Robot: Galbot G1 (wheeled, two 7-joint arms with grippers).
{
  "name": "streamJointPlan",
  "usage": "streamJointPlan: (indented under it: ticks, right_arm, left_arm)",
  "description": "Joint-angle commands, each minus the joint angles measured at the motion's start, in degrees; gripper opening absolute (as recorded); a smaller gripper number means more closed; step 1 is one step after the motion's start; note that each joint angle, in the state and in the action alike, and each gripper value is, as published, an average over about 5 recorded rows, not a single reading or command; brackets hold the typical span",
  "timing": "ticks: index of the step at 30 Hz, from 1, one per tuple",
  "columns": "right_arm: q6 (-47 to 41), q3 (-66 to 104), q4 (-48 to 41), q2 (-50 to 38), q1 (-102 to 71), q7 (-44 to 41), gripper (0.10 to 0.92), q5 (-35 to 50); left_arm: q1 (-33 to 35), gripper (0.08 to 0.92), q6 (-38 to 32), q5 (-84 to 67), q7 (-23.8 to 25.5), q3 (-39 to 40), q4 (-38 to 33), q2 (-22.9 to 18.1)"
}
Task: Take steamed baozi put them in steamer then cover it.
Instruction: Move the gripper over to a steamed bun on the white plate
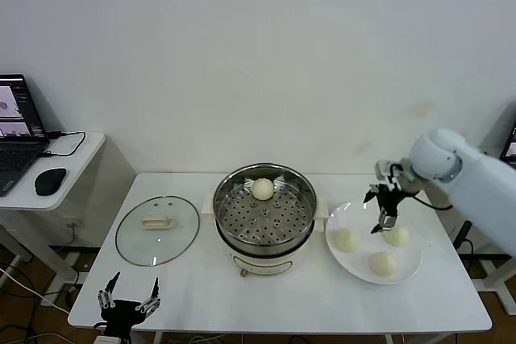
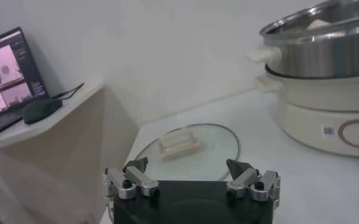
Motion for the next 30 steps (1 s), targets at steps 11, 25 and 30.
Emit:
streamJointPlan:
  ticks: [11,25,30]
  right_arm:
    - [1.0,4.7,-7.0,9.3,-11.5,6.7,0.823,-8.6]
    - [2.9,4.5,-11.5,12.5,-11.1,8.5,0.822,-11.5]
    - [3.1,4.3,-12.0,12.9,-11.1,7.6,0.823,-11.6]
  left_arm:
    - [0.4,0.823,0.0,0.0,0.0,-0.3,1.2,0.3]
    - [0.0,0.823,0.0,-0.1,0.0,-0.4,2.4,0.1]
    - [-0.2,0.823,0.0,0.0,0.0,-0.5,2.5,0.1]
